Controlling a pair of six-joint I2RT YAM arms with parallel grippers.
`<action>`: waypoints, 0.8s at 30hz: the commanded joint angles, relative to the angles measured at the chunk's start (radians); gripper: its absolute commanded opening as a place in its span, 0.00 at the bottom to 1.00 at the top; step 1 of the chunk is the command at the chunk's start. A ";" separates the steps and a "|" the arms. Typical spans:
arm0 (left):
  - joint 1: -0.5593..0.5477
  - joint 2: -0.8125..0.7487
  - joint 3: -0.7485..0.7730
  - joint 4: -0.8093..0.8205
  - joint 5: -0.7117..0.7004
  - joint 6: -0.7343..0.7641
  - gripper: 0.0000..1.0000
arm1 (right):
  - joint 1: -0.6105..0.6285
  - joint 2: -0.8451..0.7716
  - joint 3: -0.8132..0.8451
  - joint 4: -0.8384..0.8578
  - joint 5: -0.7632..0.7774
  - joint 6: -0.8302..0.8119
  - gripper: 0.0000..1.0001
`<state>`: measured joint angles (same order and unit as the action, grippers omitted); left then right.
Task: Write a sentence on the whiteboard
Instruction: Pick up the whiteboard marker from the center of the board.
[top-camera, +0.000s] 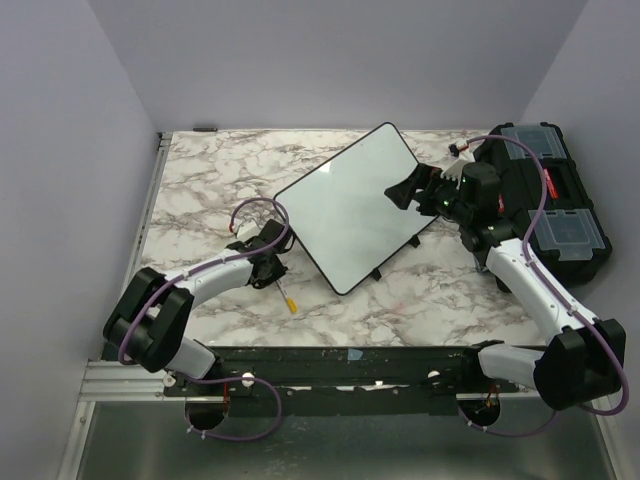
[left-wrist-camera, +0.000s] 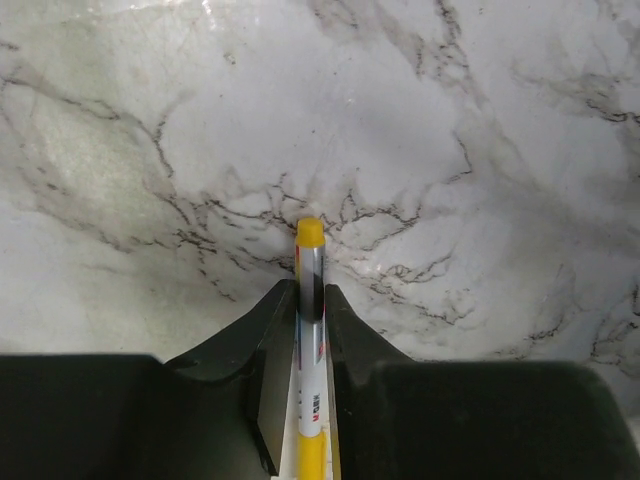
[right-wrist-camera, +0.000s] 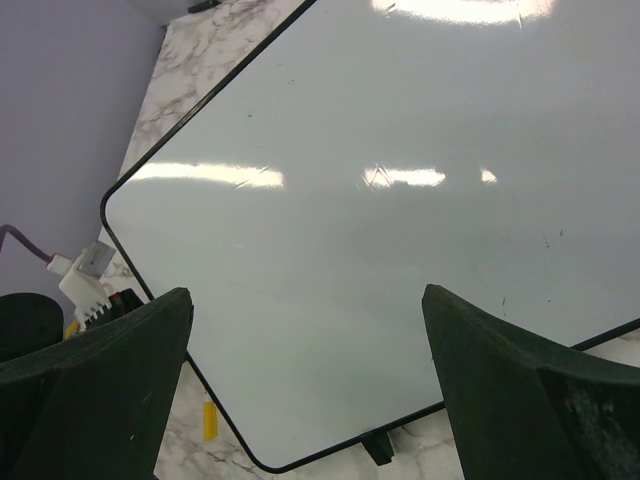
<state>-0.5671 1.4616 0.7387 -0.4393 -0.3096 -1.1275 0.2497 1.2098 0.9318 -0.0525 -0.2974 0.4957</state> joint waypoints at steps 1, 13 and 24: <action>-0.002 0.028 -0.061 0.067 0.049 0.046 0.20 | 0.010 0.008 0.042 -0.021 -0.014 -0.015 1.00; -0.003 0.011 -0.062 0.052 0.051 0.071 0.00 | 0.015 0.011 0.053 -0.040 -0.025 -0.017 1.00; -0.004 -0.248 -0.132 0.138 0.125 0.260 0.00 | 0.018 0.024 0.070 -0.019 -0.159 0.011 1.00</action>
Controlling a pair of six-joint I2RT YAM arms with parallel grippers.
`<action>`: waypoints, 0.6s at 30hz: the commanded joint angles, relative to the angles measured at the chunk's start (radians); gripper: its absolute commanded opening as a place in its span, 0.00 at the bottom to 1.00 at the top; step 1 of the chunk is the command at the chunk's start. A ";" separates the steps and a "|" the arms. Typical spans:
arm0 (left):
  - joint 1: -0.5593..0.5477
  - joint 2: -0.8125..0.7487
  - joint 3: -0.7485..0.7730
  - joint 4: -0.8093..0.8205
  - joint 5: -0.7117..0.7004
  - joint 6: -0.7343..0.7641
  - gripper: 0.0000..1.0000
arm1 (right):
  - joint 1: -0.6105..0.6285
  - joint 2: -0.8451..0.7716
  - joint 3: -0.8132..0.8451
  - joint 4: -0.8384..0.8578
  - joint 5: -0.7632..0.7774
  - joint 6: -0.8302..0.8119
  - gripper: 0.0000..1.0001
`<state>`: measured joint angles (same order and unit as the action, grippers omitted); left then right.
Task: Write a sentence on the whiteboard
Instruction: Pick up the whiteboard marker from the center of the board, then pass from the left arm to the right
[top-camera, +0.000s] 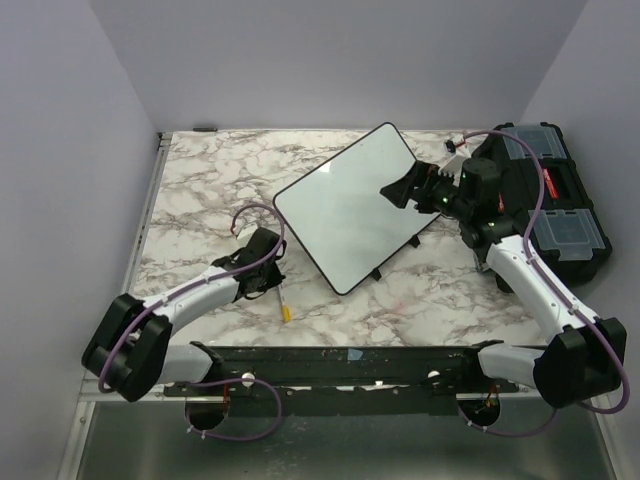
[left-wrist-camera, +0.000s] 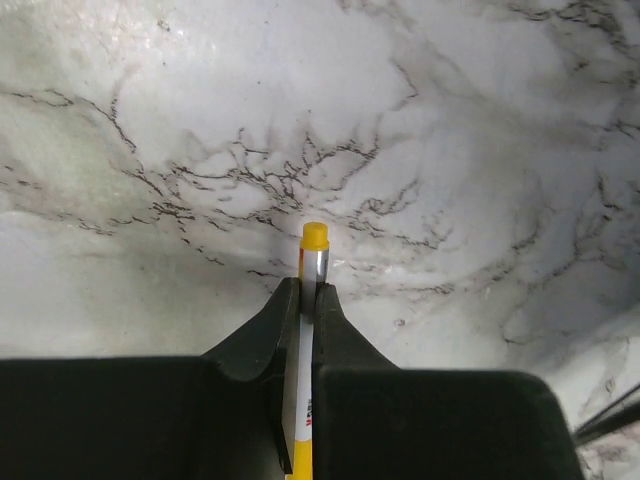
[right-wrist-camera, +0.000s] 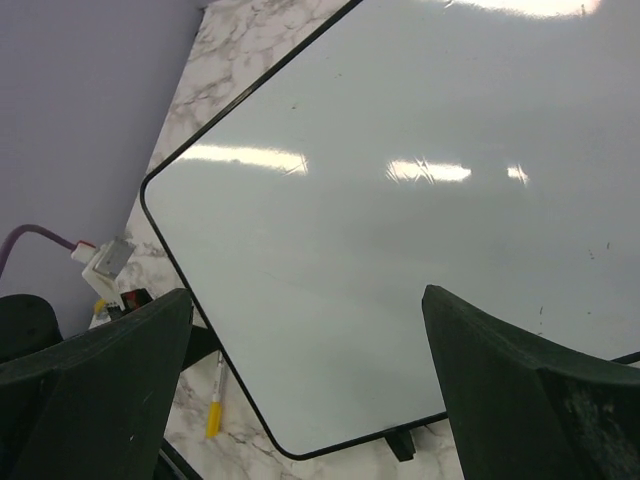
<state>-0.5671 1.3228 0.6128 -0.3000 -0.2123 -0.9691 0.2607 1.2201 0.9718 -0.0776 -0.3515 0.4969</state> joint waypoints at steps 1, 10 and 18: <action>-0.005 -0.137 -0.007 -0.010 0.021 0.121 0.00 | 0.010 0.016 0.031 0.017 -0.133 0.014 1.00; -0.003 -0.407 0.024 -0.080 0.090 0.254 0.00 | 0.089 0.027 0.030 0.100 -0.331 0.019 1.00; -0.003 -0.566 0.137 -0.122 0.276 0.384 0.00 | 0.216 0.033 0.003 0.178 -0.432 0.032 1.00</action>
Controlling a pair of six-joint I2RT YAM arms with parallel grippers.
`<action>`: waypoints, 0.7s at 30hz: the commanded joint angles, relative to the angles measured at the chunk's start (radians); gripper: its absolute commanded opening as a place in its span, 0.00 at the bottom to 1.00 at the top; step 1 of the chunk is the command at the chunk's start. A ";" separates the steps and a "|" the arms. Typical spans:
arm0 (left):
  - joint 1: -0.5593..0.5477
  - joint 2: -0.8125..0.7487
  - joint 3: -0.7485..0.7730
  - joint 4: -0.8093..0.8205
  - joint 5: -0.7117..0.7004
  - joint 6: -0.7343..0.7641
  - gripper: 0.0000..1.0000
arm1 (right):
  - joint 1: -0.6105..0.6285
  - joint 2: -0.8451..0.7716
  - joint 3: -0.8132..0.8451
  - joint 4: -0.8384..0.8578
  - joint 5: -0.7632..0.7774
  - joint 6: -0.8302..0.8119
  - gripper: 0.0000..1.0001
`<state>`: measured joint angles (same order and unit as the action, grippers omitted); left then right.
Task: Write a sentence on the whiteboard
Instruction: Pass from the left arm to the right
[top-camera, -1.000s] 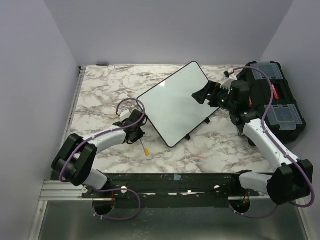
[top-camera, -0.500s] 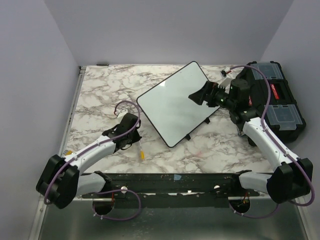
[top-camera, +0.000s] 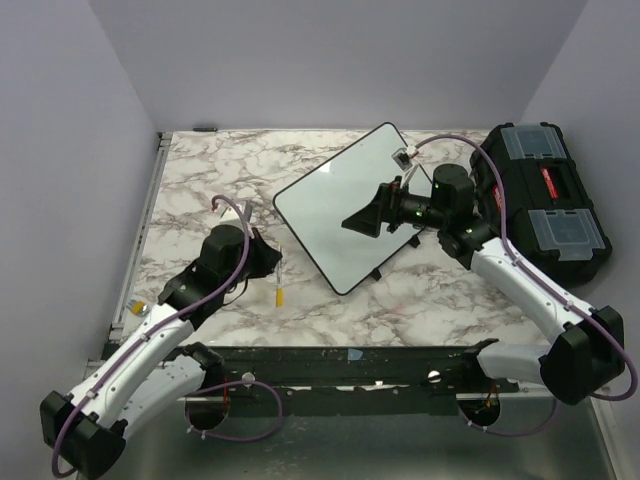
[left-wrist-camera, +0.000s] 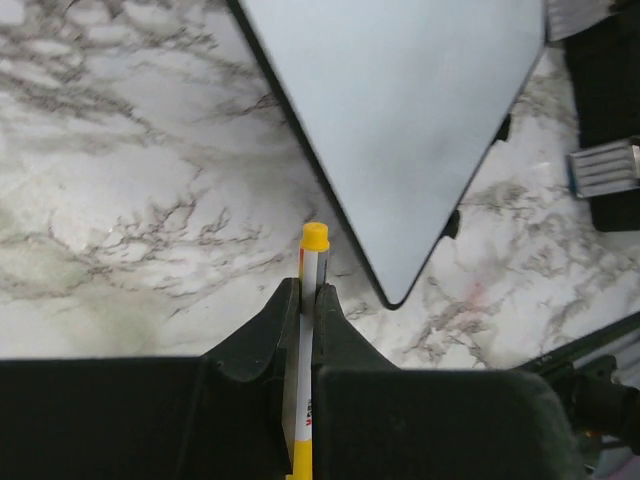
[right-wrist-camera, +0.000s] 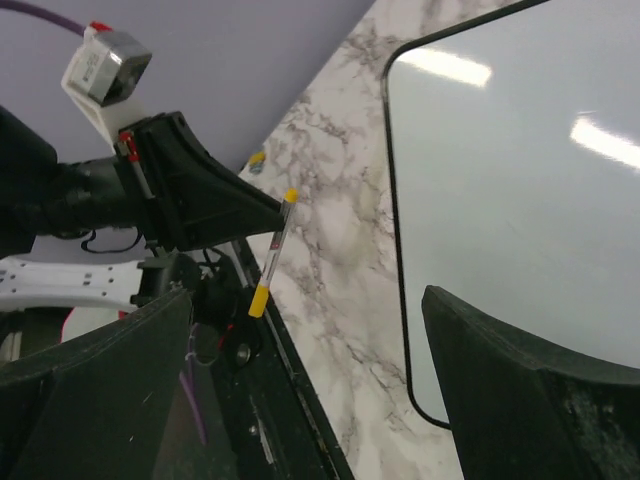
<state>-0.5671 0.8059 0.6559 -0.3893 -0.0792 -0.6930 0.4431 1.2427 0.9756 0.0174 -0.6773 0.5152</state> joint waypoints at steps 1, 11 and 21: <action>-0.003 -0.051 0.126 -0.048 0.157 0.126 0.00 | 0.044 0.013 -0.004 0.101 -0.120 0.022 1.00; -0.001 -0.024 0.323 -0.030 0.331 0.154 0.00 | 0.160 0.042 0.012 0.178 -0.160 0.045 0.88; -0.002 0.081 0.413 0.077 0.483 0.119 0.00 | 0.243 0.086 -0.004 0.333 -0.087 0.134 0.69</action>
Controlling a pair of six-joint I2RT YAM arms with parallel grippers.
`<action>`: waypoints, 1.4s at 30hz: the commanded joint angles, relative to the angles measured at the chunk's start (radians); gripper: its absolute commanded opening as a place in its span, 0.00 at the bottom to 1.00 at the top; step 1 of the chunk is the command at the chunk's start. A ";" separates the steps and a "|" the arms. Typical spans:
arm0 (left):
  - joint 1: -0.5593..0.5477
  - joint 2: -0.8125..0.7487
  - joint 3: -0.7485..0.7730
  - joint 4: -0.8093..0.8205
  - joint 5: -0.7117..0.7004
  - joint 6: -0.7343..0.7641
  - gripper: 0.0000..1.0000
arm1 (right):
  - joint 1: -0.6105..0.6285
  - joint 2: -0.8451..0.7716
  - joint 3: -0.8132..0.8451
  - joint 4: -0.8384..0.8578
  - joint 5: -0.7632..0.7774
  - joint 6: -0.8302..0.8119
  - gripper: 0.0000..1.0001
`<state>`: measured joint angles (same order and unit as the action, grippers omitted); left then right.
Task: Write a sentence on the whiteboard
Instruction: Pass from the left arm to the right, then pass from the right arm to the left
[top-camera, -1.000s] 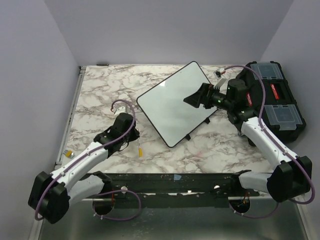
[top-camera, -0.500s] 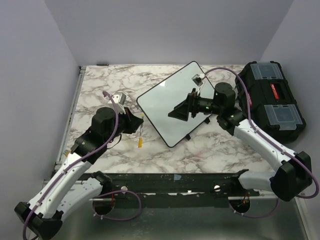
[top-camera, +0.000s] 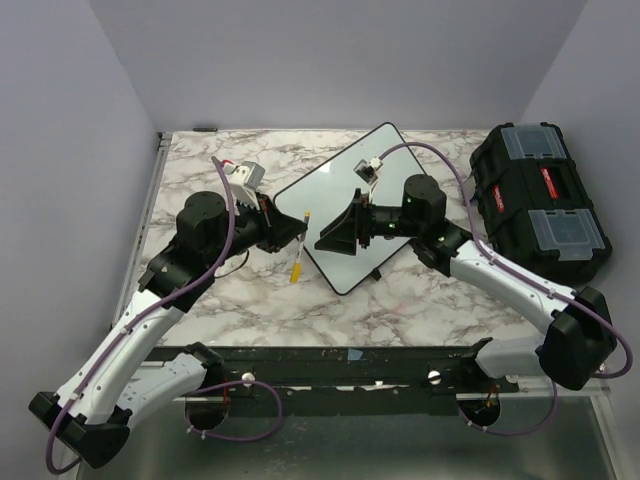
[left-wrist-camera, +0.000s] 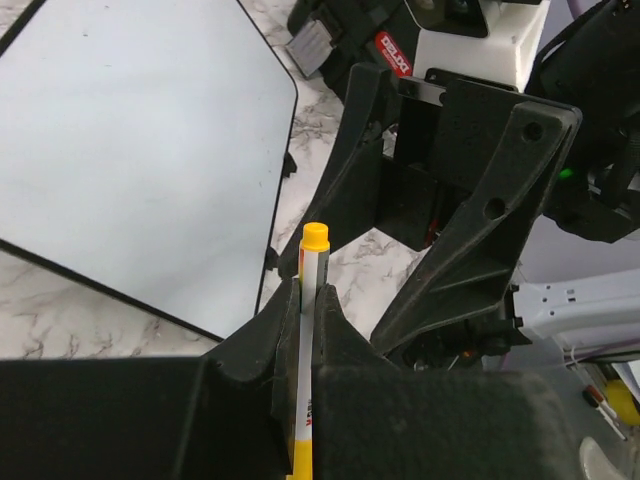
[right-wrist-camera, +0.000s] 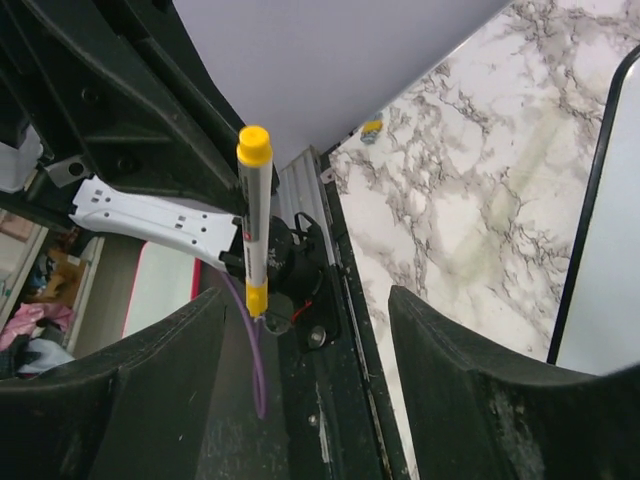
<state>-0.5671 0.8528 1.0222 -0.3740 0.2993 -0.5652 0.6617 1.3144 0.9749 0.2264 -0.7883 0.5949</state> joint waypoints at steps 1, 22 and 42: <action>-0.003 0.044 0.055 0.064 0.112 -0.007 0.00 | 0.031 0.018 -0.002 0.130 0.027 0.053 0.67; -0.003 0.150 0.093 0.122 0.218 -0.030 0.07 | 0.085 0.064 -0.005 0.147 0.098 0.059 0.01; 0.011 0.040 0.223 -0.032 -0.031 0.126 0.98 | 0.085 -0.077 -0.140 0.403 0.433 0.230 0.01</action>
<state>-0.5648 0.9703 1.2980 -0.3878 0.3737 -0.5220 0.7414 1.2709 0.8562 0.5064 -0.4591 0.7738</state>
